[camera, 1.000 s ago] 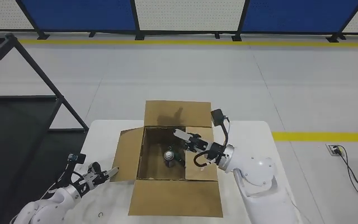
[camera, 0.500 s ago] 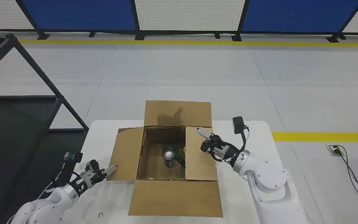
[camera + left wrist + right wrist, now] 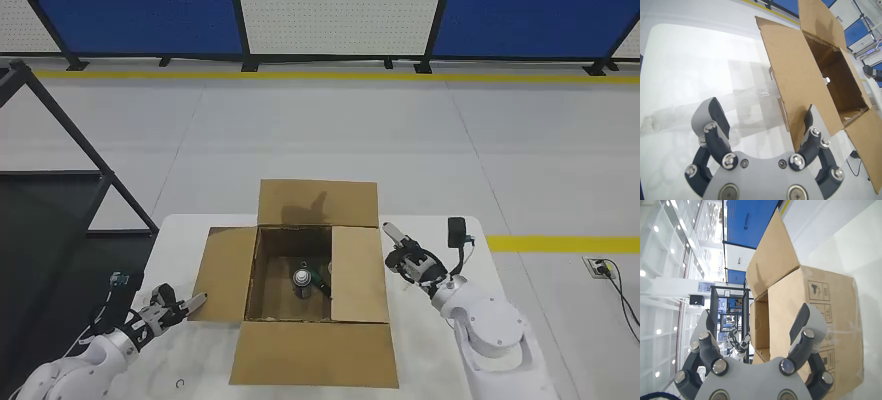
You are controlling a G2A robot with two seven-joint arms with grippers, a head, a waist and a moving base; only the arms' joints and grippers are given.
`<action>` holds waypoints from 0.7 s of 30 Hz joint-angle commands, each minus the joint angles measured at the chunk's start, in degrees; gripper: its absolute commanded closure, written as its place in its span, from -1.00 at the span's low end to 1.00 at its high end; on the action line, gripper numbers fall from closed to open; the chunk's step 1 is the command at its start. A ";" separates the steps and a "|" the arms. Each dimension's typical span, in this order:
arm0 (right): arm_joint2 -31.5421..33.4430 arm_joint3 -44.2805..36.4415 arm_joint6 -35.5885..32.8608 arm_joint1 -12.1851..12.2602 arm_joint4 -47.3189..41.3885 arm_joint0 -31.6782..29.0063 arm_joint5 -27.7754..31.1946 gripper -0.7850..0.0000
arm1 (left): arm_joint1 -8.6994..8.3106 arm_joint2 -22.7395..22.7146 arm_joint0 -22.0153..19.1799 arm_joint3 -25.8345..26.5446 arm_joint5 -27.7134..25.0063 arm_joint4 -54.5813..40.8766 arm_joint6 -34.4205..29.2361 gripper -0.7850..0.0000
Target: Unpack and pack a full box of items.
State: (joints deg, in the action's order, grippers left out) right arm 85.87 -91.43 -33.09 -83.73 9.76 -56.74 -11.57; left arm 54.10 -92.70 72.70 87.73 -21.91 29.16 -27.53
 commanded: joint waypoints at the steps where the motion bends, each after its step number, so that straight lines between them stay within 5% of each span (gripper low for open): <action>1: -0.21 0.49 1.05 0.11 0.87 0.08 -2.02 -1.00 | 0.00 -0.01 0.04 0.06 0.03 0.00 -0.02 -1.00; 21: -3.15 3.16 -7.34 1.60 -0.64 1.49 0.96 -1.00 | 0.03 -0.01 -0.43 -0.19 0.36 0.25 0.30 -1.00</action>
State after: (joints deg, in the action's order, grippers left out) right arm 82.84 -88.29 -39.91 -82.21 9.36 -55.21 -11.00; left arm 54.15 -92.65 72.31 87.61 -21.58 29.41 -27.22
